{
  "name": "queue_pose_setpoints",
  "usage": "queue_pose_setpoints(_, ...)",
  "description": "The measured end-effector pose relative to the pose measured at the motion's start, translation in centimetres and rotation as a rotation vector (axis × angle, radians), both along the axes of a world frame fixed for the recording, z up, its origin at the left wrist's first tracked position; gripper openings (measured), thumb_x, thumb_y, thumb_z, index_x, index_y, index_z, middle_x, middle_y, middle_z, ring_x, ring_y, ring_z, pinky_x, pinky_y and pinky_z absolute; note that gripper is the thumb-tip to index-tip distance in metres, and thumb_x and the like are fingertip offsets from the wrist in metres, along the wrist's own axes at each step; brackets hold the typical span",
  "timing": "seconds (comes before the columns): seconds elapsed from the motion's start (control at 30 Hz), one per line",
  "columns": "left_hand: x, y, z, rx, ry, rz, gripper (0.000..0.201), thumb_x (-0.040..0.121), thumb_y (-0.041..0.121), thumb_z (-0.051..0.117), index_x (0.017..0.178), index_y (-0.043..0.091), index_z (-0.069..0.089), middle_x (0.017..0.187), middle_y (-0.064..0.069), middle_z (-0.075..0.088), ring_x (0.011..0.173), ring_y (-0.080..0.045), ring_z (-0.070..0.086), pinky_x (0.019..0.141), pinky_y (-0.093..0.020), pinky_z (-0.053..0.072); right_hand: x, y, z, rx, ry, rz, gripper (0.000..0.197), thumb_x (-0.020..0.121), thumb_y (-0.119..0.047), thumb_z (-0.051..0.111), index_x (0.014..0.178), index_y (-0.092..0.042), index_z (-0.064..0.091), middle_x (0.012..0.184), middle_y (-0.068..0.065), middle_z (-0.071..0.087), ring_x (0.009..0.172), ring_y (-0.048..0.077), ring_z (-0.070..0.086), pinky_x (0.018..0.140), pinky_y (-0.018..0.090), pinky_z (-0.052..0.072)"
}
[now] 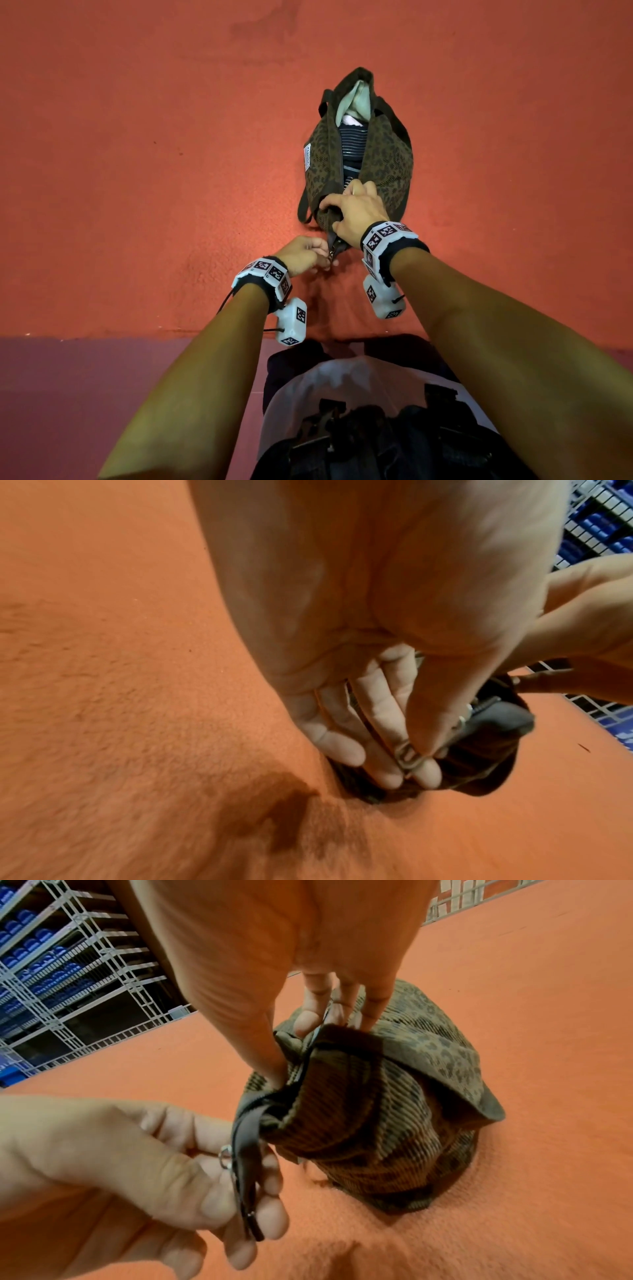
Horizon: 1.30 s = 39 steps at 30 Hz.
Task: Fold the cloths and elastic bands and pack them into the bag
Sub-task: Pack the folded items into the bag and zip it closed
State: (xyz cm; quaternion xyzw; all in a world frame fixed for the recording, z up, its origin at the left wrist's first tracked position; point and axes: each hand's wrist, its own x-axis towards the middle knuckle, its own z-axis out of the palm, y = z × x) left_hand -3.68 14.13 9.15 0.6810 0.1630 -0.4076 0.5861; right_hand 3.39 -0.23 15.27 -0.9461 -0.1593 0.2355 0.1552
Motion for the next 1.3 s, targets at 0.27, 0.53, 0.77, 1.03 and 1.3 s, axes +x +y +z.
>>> queue_pose_setpoints(0.27,1.0,-0.5,2.9,-0.037,-0.051,0.04,0.016,0.089,0.004,0.067,0.079,0.016,0.068,0.084,-0.003,0.074,0.063,-0.005,0.06,0.055,-0.015,0.044,-0.9,-1.4,0.1,0.054,-0.106,0.024,0.012,0.075,-0.02,0.067,0.083,-0.029,0.063,0.101,-0.012,0.04,0.111,0.019,0.033,0.09,0.029,0.022)
queue_pose_setpoints(0.53,2.8,-0.8,3.8,-0.035,-0.087,0.217,0.018,0.092,-0.002,0.059,0.079,0.009,0.063,0.061,0.004,0.07,0.047,-0.004,0.058,0.048,-0.015,0.045,0.6,-1.3,1.3,0.034,0.051,0.095,0.012,0.077,-0.024,0.066,0.084,-0.033,0.069,0.086,-0.017,0.059,0.103,0.008,0.049,0.093,0.033,0.023)
queue_pose_setpoints(0.77,2.3,-0.3,3.3,-0.062,-0.044,0.204,0.022,0.084,-0.015,0.056,0.094,0.001,0.068,0.075,-0.003,0.075,0.058,-0.009,0.062,0.058,-0.019,0.05,0.8,-1.5,0.6,0.016,0.091,0.11,0.016,0.077,-0.03,0.072,0.087,-0.041,0.066,0.085,-0.015,0.054,0.096,0.005,0.049,0.086,0.031,0.019)
queue_pose_setpoints(1.03,2.0,-0.2,2.9,-0.117,-0.066,0.196,0.029,0.083,-0.021,0.055,0.093,0.004,0.067,0.083,-0.005,0.075,0.066,-0.008,0.068,0.064,-0.019,0.055,1.2,-1.6,0.6,0.001,0.099,0.11,0.011,0.08,-0.029,0.072,0.085,-0.035,0.065,0.093,-0.011,0.063,0.095,0.006,0.054,0.085,0.031,0.02)
queue_pose_setpoints(1.3,1.8,-0.3,2.9,-0.127,-0.084,0.187,0.008,0.091,-0.002,0.065,0.096,0.005,0.067,0.084,-0.007,0.074,0.063,-0.007,0.064,0.064,-0.019,0.054,1.7,-1.5,1.0,-0.046,0.141,0.182,0.019,0.075,-0.028,0.077,0.084,-0.032,0.061,0.09,-0.012,0.065,0.089,0.008,0.056,0.083,0.033,0.021)
